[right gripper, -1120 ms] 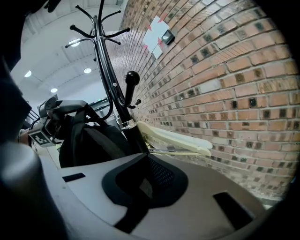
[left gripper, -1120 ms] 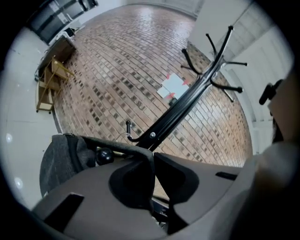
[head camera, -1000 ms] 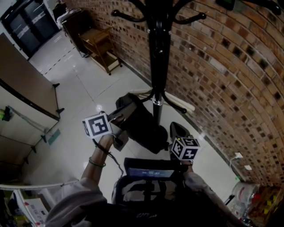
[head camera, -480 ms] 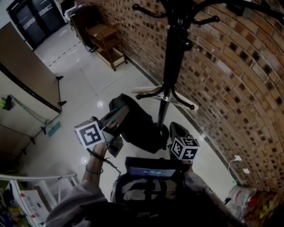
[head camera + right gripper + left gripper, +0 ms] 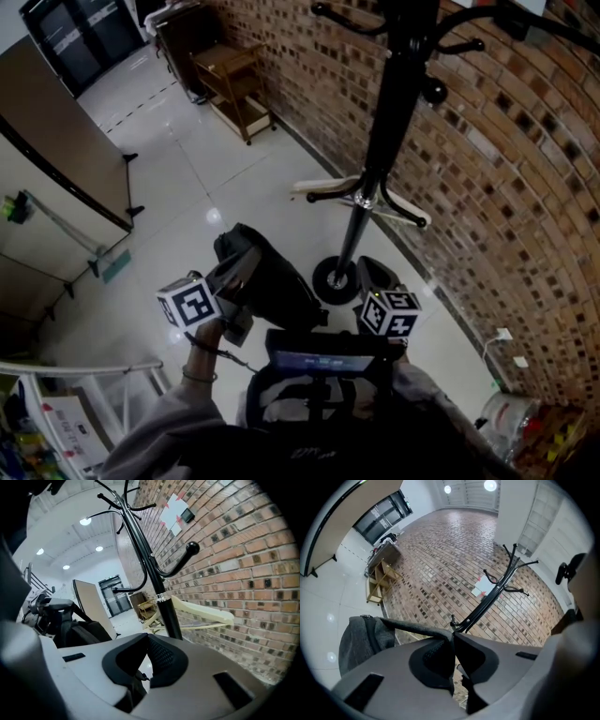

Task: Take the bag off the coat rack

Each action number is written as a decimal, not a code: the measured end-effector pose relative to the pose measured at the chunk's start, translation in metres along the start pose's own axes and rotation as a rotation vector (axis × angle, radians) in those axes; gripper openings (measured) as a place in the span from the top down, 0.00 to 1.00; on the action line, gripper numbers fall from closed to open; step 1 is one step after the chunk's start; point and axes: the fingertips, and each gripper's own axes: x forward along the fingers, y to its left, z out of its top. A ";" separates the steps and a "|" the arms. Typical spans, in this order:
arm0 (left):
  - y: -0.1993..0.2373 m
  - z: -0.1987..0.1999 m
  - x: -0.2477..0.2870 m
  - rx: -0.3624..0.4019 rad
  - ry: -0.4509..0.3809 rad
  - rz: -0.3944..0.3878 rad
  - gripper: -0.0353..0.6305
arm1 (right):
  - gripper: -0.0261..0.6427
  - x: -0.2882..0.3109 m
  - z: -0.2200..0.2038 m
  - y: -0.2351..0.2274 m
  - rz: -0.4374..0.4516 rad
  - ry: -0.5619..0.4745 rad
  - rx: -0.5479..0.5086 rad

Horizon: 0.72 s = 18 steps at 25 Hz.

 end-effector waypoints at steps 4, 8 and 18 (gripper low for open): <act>0.028 -0.017 -0.011 -0.044 0.012 0.049 0.89 | 0.96 0.003 0.002 0.018 0.039 -0.004 -0.019; 0.050 -0.032 -0.020 -0.098 0.012 0.067 0.89 | 0.96 0.007 0.003 0.031 0.059 0.010 -0.040; 0.060 -0.051 -0.007 -0.137 0.043 0.041 0.89 | 0.96 0.006 0.007 0.037 0.039 0.009 -0.067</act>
